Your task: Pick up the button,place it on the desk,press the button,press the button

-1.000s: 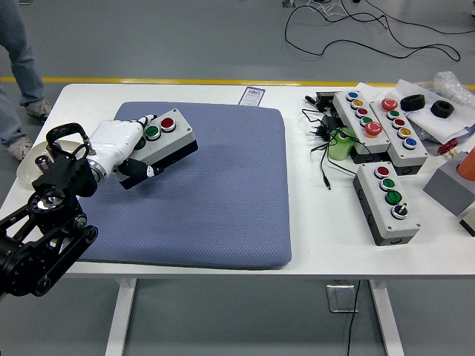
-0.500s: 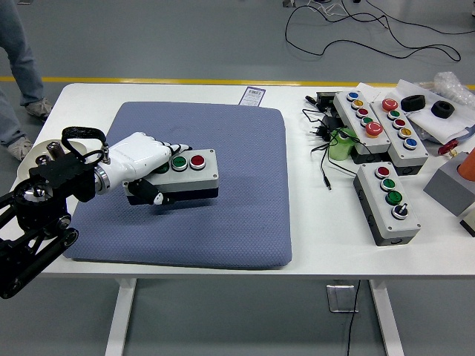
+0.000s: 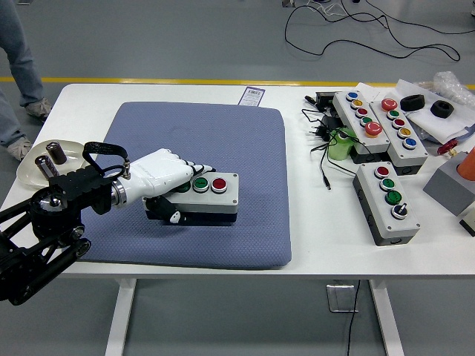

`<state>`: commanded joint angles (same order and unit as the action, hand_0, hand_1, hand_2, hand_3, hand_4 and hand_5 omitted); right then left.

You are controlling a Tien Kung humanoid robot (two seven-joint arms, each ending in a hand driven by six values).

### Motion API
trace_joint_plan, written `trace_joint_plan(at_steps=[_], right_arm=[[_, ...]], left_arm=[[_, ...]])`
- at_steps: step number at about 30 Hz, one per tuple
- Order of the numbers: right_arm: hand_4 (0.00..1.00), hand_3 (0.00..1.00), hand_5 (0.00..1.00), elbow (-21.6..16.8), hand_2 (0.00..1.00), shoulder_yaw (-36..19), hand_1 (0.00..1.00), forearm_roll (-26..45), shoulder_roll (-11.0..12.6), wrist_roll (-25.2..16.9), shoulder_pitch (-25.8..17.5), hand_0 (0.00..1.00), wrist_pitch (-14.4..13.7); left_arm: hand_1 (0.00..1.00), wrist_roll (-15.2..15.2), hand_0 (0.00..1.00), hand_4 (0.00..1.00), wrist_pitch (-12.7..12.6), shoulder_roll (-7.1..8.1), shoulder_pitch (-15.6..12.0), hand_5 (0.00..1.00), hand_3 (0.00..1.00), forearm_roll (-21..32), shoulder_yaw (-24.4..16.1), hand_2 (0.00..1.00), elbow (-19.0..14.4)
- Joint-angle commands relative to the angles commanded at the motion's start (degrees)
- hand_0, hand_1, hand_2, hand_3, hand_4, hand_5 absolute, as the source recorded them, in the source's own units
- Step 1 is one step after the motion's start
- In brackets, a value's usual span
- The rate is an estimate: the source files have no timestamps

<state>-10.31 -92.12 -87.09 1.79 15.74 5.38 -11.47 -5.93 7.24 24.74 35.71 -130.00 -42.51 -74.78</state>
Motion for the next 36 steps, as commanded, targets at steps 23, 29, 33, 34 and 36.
trace_joint_plan(at_steps=[23,29,33,34,36], right_arm=[[0.469,0.610,0.328,0.0,0.707,0.2,0.652,0.0,0.0,-0.2,0.0,0.659,0.1],[0.469,0.610,0.327,0.0,0.707,0.1,0.652,-0.1,0.0,-0.2,0.0,0.659,0.1],[0.468,0.609,0.327,0.0,0.707,0.1,0.652,-0.2,0.0,-0.2,0.0,0.659,0.1],[0.468,0.609,0.327,0.0,0.707,0.1,0.652,-0.2,0.0,-0.2,0.0,0.659,0.1],[0.468,0.609,0.327,0.0,0.707,0.0,0.652,-0.3,0.0,-0.2,0.1,0.659,0.1]], left_arm=[[0.746,1.5,0.582,0.981,6.6,-1.25,-1.1,0.353,0.998,0.0,-2.4,0.899,-0.8],[0.911,2.8,0.798,0.998,8.3,-1.37,-1.3,0.393,0.998,0.0,-3.2,0.998,-1.3],[0.998,3.4,0.940,0.998,9.1,-1.31,-1.9,0.425,0.998,0.0,-4.4,0.998,-2.1],[0.998,3.5,0.940,0.998,9.5,-1.28,-2.3,0.425,0.998,0.0,-5.2,0.998,-2.8],[0.998,3.5,0.940,0.998,10.2,-1.25,-3.2,0.425,0.998,0.0,-7.3,0.998,-4.7]])
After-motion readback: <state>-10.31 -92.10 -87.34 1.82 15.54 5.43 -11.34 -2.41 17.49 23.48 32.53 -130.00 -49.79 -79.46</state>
